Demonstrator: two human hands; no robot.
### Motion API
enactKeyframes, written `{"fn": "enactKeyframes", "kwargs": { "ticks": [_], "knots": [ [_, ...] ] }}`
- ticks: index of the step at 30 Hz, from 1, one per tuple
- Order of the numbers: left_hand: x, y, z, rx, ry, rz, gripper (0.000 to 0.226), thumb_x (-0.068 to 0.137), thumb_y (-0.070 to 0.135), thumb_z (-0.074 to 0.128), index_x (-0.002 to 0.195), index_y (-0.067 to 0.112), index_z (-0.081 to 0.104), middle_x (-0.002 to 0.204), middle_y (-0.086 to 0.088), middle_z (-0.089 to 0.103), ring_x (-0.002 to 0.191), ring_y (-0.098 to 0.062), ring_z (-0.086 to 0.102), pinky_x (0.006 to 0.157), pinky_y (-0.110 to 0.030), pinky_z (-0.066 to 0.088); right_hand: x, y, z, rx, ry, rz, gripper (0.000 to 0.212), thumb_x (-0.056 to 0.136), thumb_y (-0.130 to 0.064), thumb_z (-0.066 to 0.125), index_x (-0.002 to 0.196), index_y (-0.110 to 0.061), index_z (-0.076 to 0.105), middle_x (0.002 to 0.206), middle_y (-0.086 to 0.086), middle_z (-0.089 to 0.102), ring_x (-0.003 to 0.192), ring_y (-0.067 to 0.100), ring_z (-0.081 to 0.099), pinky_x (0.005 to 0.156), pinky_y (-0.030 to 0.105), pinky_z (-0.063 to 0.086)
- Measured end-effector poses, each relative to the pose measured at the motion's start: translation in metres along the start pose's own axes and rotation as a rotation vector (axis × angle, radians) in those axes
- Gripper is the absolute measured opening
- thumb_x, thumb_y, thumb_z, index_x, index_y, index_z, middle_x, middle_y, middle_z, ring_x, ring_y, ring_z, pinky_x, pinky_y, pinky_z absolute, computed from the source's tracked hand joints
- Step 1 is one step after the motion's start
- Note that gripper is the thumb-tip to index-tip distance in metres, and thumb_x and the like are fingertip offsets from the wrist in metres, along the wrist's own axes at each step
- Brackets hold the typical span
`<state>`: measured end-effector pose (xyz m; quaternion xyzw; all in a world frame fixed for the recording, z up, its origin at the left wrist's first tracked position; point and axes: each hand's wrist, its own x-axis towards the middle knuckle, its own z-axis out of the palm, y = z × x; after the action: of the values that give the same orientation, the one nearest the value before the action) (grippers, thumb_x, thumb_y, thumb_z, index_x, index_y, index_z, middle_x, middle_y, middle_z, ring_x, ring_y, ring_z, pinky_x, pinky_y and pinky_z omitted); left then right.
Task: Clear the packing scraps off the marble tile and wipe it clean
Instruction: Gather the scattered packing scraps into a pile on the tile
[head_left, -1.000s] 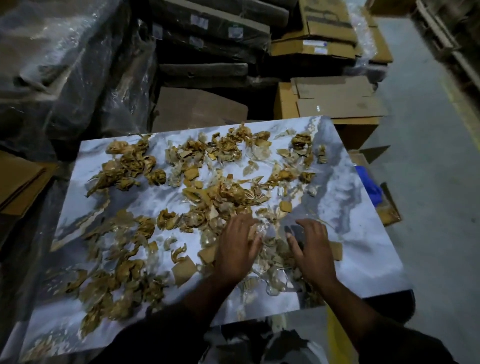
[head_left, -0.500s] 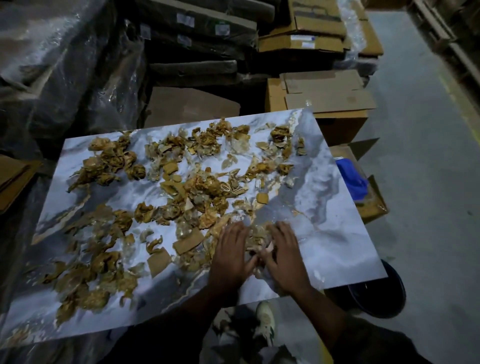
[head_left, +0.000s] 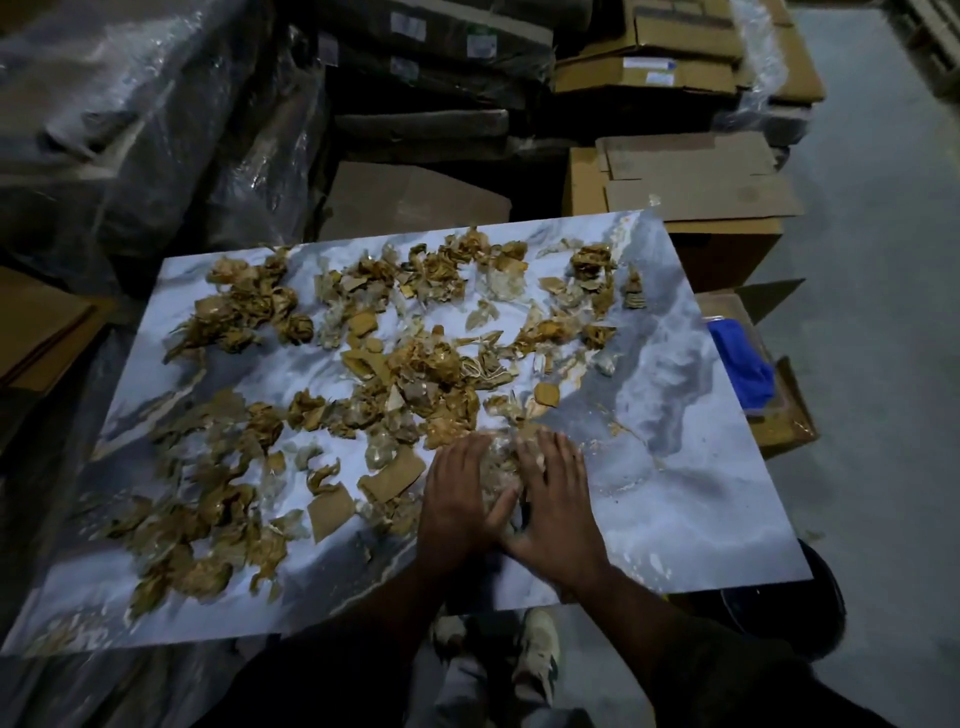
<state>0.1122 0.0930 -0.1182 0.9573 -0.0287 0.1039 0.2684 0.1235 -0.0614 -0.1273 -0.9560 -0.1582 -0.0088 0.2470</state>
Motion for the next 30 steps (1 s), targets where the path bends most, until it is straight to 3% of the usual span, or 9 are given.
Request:
{"fn": "enactKeyframes", "kwargs": {
  "ticks": [2, 5, 8, 12, 17, 21, 24, 26, 30],
  "knots": [
    [0.006, -0.002, 0.001, -0.029, 0.028, 0.005, 0.059, 0.091, 0.041, 0.070, 0.134, 0.002, 0.059, 0.137, -0.014, 0.060, 0.129, -0.033, 0.055, 0.107, -0.051, 0.043, 0.016, 0.000, -0.002, 0.015, 0.000, -0.019, 0.095, 0.079, -0.053, 0.060, 0.161, -0.025, 0.021, 0.167, 0.010, 0.017, 0.156, 0.032, 0.006, 0.122, 0.058, 0.015],
    [0.013, -0.009, -0.002, -0.039, 0.054, 0.007, 0.056, 0.091, 0.044, 0.069, 0.126, 0.002, 0.063, 0.127, -0.015, 0.062, 0.131, -0.035, 0.052, 0.110, -0.054, 0.040, 0.036, 0.007, -0.006, 0.054, -0.045, -0.056, 0.105, 0.075, -0.063, 0.061, 0.162, -0.026, 0.016, 0.169, 0.008, 0.011, 0.156, 0.031, 0.001, 0.126, 0.051, 0.005],
    [0.016, -0.011, -0.002, -0.087, 0.034, -0.024, 0.061, 0.090, 0.048, 0.065, 0.129, 0.001, 0.060, 0.134, -0.018, 0.059, 0.137, -0.034, 0.048, 0.113, -0.052, 0.039, 0.048, 0.009, -0.006, 0.030, -0.122, -0.091, 0.104, 0.074, -0.062, 0.063, 0.161, -0.027, 0.018, 0.169, 0.005, 0.011, 0.156, 0.028, 0.003, 0.124, 0.048, 0.007],
    [0.021, -0.003, -0.001, -0.166, -0.014, -0.138, 0.068, 0.093, 0.051, 0.058, 0.144, 0.007, 0.050, 0.150, -0.011, 0.049, 0.141, -0.025, 0.043, 0.116, -0.040, 0.036, 0.054, -0.001, -0.001, 0.027, -0.064, -0.062, 0.085, 0.076, -0.039, 0.061, 0.155, -0.029, 0.033, 0.157, -0.001, 0.033, 0.142, 0.024, 0.030, 0.113, 0.045, 0.025],
    [0.030, 0.012, 0.001, -0.256, 0.053, -0.232, 0.042, 0.097, 0.045, 0.045, 0.120, 0.013, 0.060, 0.117, -0.002, 0.059, 0.112, -0.023, 0.053, 0.095, -0.045, 0.043, 0.057, -0.013, 0.009, 0.204, 0.074, 0.055, 0.042, 0.084, -0.015, 0.069, 0.125, -0.022, 0.062, 0.120, 0.000, 0.055, 0.112, 0.021, 0.047, 0.095, 0.041, 0.045],
    [0.044, 0.025, 0.002, -0.318, 0.092, -0.408, 0.045, 0.094, 0.048, 0.038, 0.105, 0.010, 0.060, 0.104, -0.005, 0.059, 0.102, -0.026, 0.052, 0.091, -0.045, 0.044, 0.077, -0.026, 0.002, 0.284, 0.021, 0.207, 0.015, 0.091, -0.016, 0.056, 0.102, -0.023, 0.065, 0.097, -0.001, 0.058, 0.096, 0.021, 0.054, 0.079, 0.038, 0.046],
    [0.055, 0.032, -0.005, -0.420, 0.124, -0.531, 0.048, 0.088, 0.054, 0.035, 0.099, 0.013, 0.059, 0.099, -0.003, 0.059, 0.098, -0.025, 0.053, 0.087, -0.044, 0.045, 0.078, -0.035, -0.008, 0.414, 0.052, 0.250, 0.015, 0.090, -0.025, 0.049, 0.094, -0.023, 0.063, 0.092, -0.004, 0.061, 0.087, 0.016, 0.058, 0.075, 0.037, 0.049],
    [0.059, 0.035, -0.013, -0.492, 0.163, -0.568, 0.040, 0.086, 0.051, 0.038, 0.092, 0.016, 0.056, 0.092, -0.002, 0.058, 0.090, -0.023, 0.055, 0.082, -0.045, 0.047, 0.079, -0.042, -0.014, 0.458, 0.060, 0.258, 0.013, 0.093, -0.019, 0.054, 0.099, -0.026, 0.064, 0.097, -0.006, 0.060, 0.088, 0.008, 0.058, 0.076, 0.031, 0.049],
    [0.073, 0.033, -0.041, -0.602, 0.251, -0.609, 0.028, 0.088, 0.041, 0.043, 0.086, 0.015, 0.054, 0.085, -0.007, 0.060, 0.081, -0.027, 0.059, 0.074, -0.045, 0.050, 0.093, -0.066, -0.030, 0.500, 0.070, 0.197, 0.019, 0.095, -0.016, 0.057, 0.094, -0.035, 0.056, 0.096, -0.011, 0.053, 0.081, -0.006, 0.050, 0.067, 0.022, 0.039]
  ]
}}
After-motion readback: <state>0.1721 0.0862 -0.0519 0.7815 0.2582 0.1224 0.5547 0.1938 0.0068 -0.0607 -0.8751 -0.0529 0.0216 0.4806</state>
